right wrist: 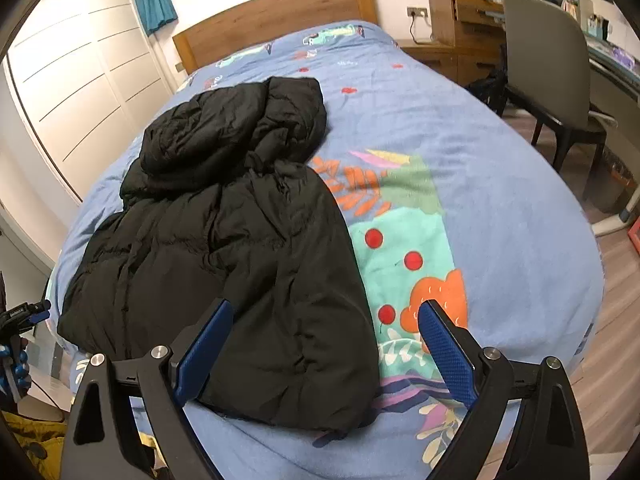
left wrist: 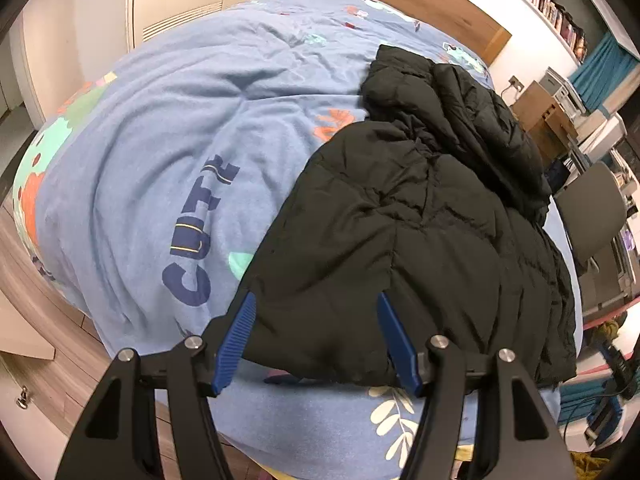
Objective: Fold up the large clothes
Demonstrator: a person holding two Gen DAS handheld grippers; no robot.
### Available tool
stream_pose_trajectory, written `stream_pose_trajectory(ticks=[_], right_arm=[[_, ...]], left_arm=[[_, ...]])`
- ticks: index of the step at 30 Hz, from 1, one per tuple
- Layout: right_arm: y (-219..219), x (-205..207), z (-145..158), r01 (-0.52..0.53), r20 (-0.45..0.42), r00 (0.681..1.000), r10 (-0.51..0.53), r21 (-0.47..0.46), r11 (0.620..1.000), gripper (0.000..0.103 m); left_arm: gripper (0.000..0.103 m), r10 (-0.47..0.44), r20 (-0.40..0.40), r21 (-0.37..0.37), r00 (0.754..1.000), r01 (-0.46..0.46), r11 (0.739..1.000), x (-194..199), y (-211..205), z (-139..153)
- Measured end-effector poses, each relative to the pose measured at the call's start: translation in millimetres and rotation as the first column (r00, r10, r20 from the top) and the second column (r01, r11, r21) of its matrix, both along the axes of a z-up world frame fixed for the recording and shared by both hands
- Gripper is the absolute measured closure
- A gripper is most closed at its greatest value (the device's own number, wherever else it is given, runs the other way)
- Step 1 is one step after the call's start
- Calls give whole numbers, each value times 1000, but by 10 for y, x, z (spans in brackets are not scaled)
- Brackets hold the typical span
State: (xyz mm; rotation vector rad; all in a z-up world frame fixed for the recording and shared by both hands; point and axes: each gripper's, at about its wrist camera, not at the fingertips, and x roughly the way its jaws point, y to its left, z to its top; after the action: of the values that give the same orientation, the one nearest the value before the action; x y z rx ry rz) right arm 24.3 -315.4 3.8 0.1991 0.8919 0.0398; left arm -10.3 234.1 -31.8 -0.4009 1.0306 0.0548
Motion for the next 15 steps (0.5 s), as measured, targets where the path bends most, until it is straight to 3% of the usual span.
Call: stream_pose_trajectory(ticks=[9,15], right_arm=[[19,130,-296,4,-84,996,-1,32,999,9],[85,256,-452,-8,-141,990,12,29,1000,8]], left_arm=[[42,44,-33,-52,998,-46,998,119,226,-215],[42,21,-35,-93,999,-24,995,261,361,-409]])
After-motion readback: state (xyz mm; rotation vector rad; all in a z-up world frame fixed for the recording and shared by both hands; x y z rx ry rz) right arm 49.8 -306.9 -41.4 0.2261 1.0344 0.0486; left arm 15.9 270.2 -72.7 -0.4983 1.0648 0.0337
